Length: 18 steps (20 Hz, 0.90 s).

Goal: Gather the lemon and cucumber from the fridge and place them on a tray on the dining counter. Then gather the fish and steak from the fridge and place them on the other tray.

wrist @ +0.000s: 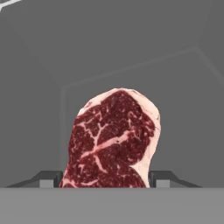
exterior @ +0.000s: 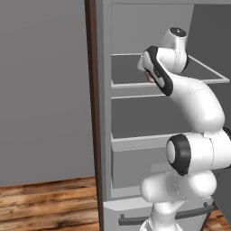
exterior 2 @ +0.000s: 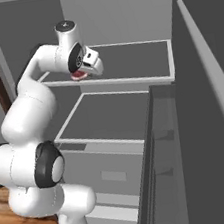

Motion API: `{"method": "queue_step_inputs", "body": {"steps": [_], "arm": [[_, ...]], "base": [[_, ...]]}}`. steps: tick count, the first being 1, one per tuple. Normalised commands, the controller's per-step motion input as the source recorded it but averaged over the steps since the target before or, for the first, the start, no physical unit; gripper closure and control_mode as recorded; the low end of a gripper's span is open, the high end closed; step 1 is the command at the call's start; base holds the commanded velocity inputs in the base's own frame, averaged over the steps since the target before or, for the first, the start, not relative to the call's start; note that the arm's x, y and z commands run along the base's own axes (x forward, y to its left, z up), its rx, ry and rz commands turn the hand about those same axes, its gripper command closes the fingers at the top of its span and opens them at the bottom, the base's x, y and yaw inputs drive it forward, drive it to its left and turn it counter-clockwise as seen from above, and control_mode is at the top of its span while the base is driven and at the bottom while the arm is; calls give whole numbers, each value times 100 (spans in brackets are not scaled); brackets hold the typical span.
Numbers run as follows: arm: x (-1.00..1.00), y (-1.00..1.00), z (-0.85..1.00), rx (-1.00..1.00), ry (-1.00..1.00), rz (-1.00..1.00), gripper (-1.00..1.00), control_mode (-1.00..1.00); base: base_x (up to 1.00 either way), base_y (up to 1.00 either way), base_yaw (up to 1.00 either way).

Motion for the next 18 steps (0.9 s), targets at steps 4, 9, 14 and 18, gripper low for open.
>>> {"method": "queue_step_inputs", "body": {"steps": [4, 9, 14, 18], "arm": [[-95, -4, 27, 9, -1, -1, 100, -100], [-77, 0, 41, 4, 0, -5, 100, -100], [-94, 0, 22, 0, -7, -8, 100, -100], [-100, 0, 7, -2, -12, -6, 100, -100]], "base": [[0, 0, 0], [0, 0, 0], [0, 0, 0], [0, 0, 0]]}}
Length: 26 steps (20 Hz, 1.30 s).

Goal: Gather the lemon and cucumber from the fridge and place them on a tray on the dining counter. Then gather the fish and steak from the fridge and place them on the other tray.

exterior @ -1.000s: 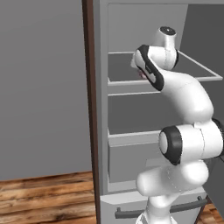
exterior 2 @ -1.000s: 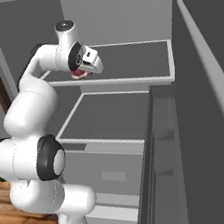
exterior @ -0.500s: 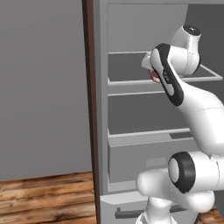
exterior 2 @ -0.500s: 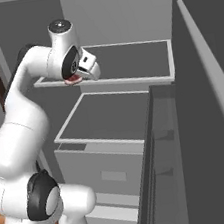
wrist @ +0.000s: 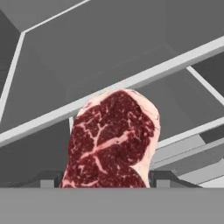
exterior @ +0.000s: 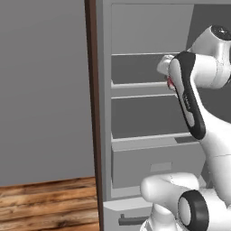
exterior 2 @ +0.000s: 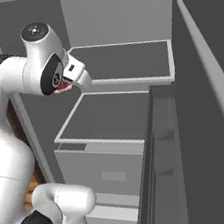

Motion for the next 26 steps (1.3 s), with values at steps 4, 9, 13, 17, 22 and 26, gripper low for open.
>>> {"method": "queue_step_inputs", "body": {"steps": [4, 9, 13, 17, 22, 26], "arm": [[-100, 1, 1, -5, -17, -3, 100, -100], [-90, 5, 4, -2, -9, -1, 100, -100], [-10, 17, 0, 0, 1, 0, 100, -100], [-10, 3, -1, 0, -1, 0, 100, -100], [-12, 26, -6, -1, 0, -2, 100, 100], [0, 0, 0, 0, 0, 0, 100, 100]], "base": [[0, 0, 0], [0, 0, 0], [0, 0, 0], [0, 0, 0], [-5, 16, -2], [-19, 42, -8]]}}
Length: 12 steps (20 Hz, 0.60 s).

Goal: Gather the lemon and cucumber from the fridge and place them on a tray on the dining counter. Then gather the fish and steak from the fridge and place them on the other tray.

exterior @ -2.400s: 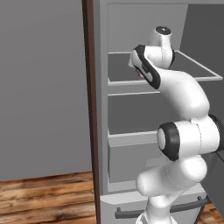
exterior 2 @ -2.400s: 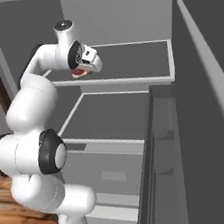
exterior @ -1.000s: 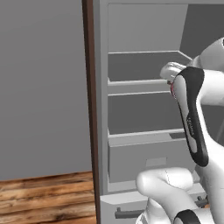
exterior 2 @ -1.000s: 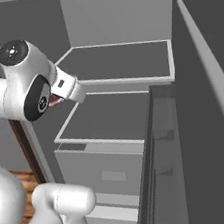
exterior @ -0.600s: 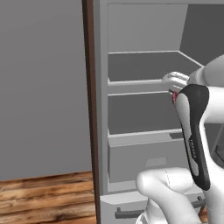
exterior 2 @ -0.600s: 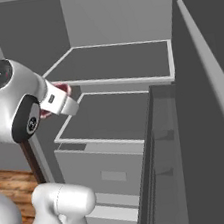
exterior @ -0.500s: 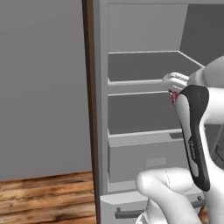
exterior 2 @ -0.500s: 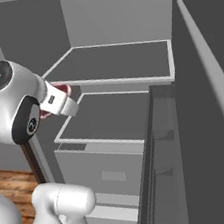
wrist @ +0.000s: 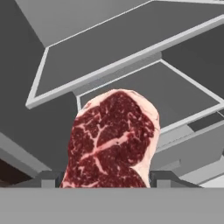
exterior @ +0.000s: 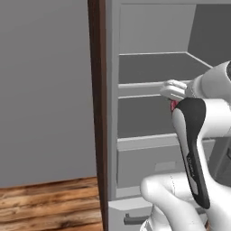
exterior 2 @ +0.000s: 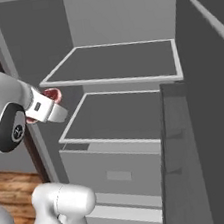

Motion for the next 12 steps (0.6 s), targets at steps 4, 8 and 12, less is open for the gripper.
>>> {"method": "queue_step_inputs", "body": {"steps": [4, 8, 12], "arm": [[0, 0, 0, 0, 0, 0, 100, 100], [0, 0, 0, 0, 0, 0, 100, 100], [0, 0, 0, 0, 0, 0, 100, 100]], "base": [[-31, 59, -18], [-44, 63, -28], [-48, 63, -35]]}}
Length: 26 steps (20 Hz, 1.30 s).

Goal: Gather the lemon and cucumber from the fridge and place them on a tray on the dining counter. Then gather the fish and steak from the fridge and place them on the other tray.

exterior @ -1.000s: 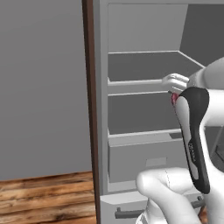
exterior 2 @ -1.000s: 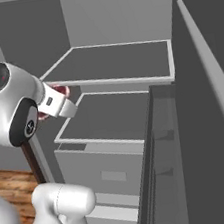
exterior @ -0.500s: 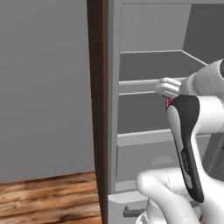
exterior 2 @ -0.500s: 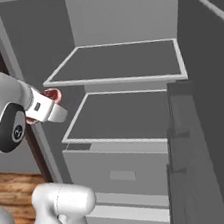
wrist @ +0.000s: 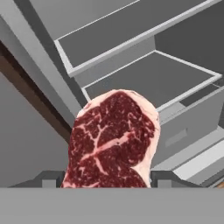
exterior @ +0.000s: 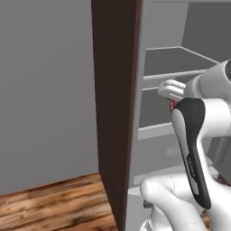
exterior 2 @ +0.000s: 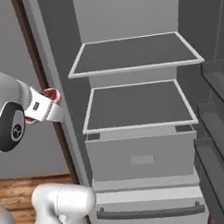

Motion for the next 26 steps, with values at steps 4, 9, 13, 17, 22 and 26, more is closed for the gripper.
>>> {"method": "queue_step_inputs", "body": {"steps": [4, 9, 13, 17, 22, 26], "arm": [[0, 0, 0, 0, 0, 0, 100, 100], [0, 0, 0, 0, 0, 0, 100, 100], [0, 0, 0, 0, 0, 0, 100, 100], [0, 0, 0, 0, 0, 0, 100, 100], [0, 0, 0, 0, 0, 0, 100, 100], [0, 0, 0, 0, 0, 0, 100, 100]], "base": [[-51, 63, -41], [-53, 64, -42], [-79, 51, -40], [-100, 37, -33], [-100, 36, -22], [-100, 44, -23]]}}
